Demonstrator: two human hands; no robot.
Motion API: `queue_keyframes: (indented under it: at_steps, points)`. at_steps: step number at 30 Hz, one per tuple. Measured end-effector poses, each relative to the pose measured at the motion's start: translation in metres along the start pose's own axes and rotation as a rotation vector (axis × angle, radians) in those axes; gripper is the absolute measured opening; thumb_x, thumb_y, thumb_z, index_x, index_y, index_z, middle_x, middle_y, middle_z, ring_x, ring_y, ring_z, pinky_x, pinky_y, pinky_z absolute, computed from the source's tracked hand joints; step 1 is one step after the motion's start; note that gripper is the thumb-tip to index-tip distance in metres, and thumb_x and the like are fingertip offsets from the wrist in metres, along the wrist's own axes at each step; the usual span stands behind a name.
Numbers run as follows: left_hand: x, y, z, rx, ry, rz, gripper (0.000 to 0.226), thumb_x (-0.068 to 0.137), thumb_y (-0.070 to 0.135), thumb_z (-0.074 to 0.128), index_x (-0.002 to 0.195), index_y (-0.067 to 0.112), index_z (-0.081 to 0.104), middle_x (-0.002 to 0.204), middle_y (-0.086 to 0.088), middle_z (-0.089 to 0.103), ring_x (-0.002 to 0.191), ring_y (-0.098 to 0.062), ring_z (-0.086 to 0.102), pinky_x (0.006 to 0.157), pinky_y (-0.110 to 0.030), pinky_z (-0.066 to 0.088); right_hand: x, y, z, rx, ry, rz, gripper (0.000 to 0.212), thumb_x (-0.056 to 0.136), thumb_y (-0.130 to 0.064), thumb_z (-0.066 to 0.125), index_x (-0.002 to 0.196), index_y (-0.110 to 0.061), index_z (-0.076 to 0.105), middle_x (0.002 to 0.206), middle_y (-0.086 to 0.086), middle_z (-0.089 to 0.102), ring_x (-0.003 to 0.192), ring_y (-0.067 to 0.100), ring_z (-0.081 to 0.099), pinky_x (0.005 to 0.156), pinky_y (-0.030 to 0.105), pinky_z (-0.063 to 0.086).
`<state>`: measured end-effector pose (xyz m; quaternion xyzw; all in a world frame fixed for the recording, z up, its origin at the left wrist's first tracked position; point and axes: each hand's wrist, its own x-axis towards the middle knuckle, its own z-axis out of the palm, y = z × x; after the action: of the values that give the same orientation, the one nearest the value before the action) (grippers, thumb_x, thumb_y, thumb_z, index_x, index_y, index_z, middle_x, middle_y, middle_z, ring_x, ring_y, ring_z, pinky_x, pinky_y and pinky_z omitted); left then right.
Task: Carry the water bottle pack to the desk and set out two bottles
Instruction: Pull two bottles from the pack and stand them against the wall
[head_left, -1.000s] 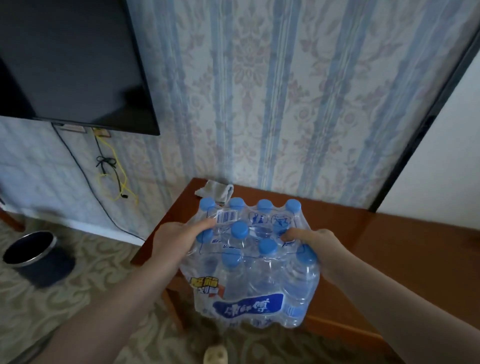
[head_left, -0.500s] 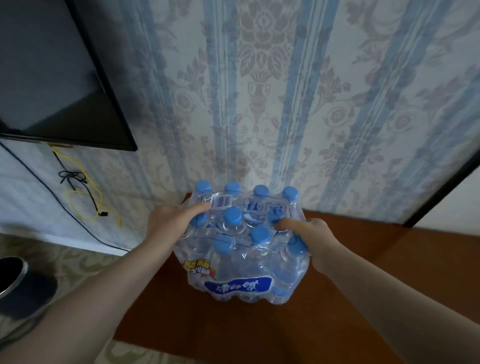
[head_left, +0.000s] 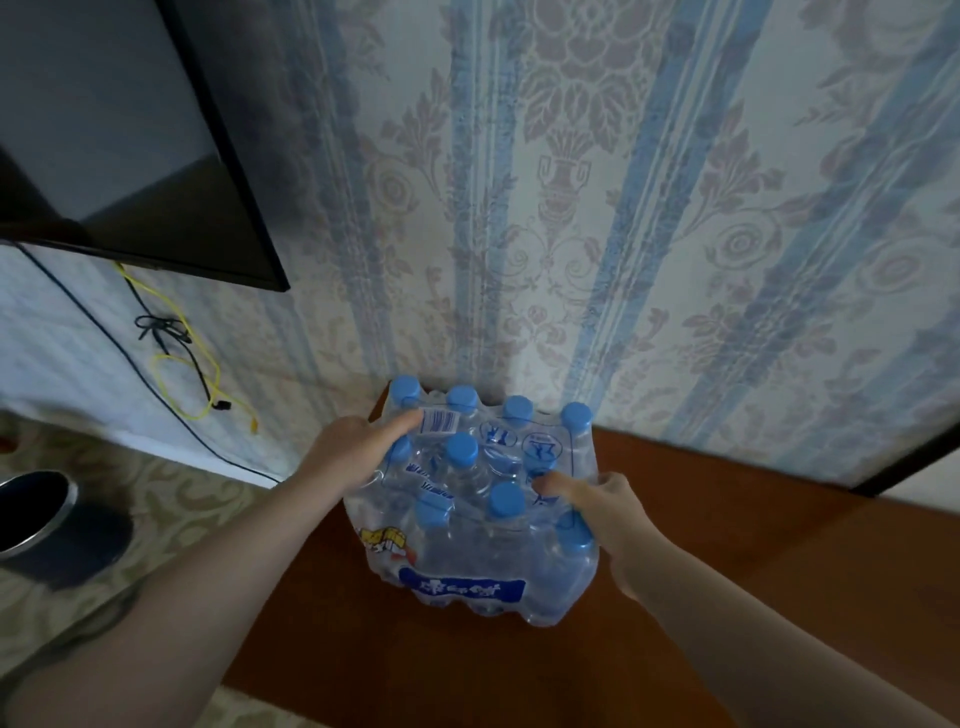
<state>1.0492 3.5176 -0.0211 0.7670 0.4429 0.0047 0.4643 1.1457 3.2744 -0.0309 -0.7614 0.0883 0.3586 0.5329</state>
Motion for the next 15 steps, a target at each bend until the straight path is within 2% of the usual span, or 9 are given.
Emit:
queue_keyframes:
  at_steps: [3,5,6,8,10,12,13,15]
  points:
    - [-0.001,-0.003,0.005,0.054,-0.107,-0.04,0.085,0.072,0.082,0.042,0.11,0.009,0.066,0.108,-0.015,0.068,0.097,-0.029,0.063,0.08,-0.038,0.046,-0.003,0.007,0.004,0.042,-0.023,0.004,0.089,0.064,-0.036,0.085,0.133,-0.019,0.033,0.1,0.005,0.055,0.086,0.017,0.059,0.057,0.027,0.043]
    - [-0.005,-0.001,0.011,-0.046,-0.132,-0.041,0.085,0.077,0.077,0.042,0.125,0.008,0.058,0.12,-0.016,0.064,0.107,-0.03,0.06,0.095,-0.041,0.044,-0.005,0.011,0.007,0.073,-0.016,0.01,0.092,0.065,-0.036,0.085,0.138,-0.019,0.031,0.097,0.003,0.055,0.084,0.016,0.058,0.055,0.027,0.043]
    - [-0.008,0.0,0.014,-0.095,-0.118,-0.045,0.084,0.079,0.074,0.043,0.129,0.007,0.055,0.124,-0.017,0.062,0.11,-0.03,0.058,0.097,-0.04,0.043,-0.006,0.012,0.009,0.078,-0.006,0.007,0.092,0.065,-0.037,0.084,0.138,-0.019,0.031,0.097,0.003,0.055,0.084,0.017,0.058,0.056,0.027,0.043]
    - [-0.013,0.004,0.018,-0.075,-0.062,-0.064,0.086,0.081,0.074,0.04,0.132,0.006,0.051,0.129,-0.018,0.057,0.113,-0.032,0.056,0.09,-0.037,0.041,-0.006,0.012,0.01,0.075,0.014,-0.005,0.089,0.066,-0.037,0.083,0.137,-0.017,0.032,0.097,0.004,0.055,0.083,0.017,0.058,0.055,0.027,0.043]
    - [-0.021,0.007,0.018,0.071,-0.03,-0.071,0.093,0.079,0.08,0.031,0.131,0.007,0.053,0.129,-0.019,0.057,0.111,-0.033,0.056,0.084,-0.037,0.041,-0.006,0.013,0.008,0.065,0.024,-0.024,0.087,0.067,-0.037,0.082,0.136,-0.015,0.033,0.095,0.003,0.055,0.081,0.015,0.058,0.055,0.026,0.042]
    - [-0.032,0.005,0.015,0.175,0.012,-0.052,0.1,0.072,0.087,0.028,0.122,0.006,0.057,0.117,-0.017,0.061,0.101,-0.03,0.06,0.081,-0.039,0.045,-0.007,0.013,0.007,0.033,0.016,-0.043,0.09,0.067,-0.04,0.082,0.137,-0.015,0.032,0.095,0.001,0.055,0.082,0.014,0.058,0.055,0.026,0.042]
    - [-0.038,0.003,0.015,0.175,0.048,-0.031,0.1,0.066,0.09,0.032,0.117,0.007,0.058,0.11,-0.013,0.062,0.096,-0.028,0.061,0.082,-0.041,0.049,-0.008,0.013,0.007,0.02,0.014,-0.051,0.09,0.067,-0.041,0.082,0.137,-0.015,0.031,0.095,0.001,0.055,0.083,0.014,0.058,0.055,0.026,0.042]
    - [-0.051,-0.003,0.019,0.156,0.145,0.031,0.103,0.057,0.089,0.048,0.125,0.013,0.049,0.121,-0.008,0.056,0.107,-0.028,0.059,0.092,-0.05,0.049,-0.007,0.012,0.006,0.016,0.02,-0.057,0.089,0.067,-0.041,0.083,0.135,-0.016,0.032,0.096,0.002,0.055,0.083,0.015,0.059,0.056,0.026,0.043]
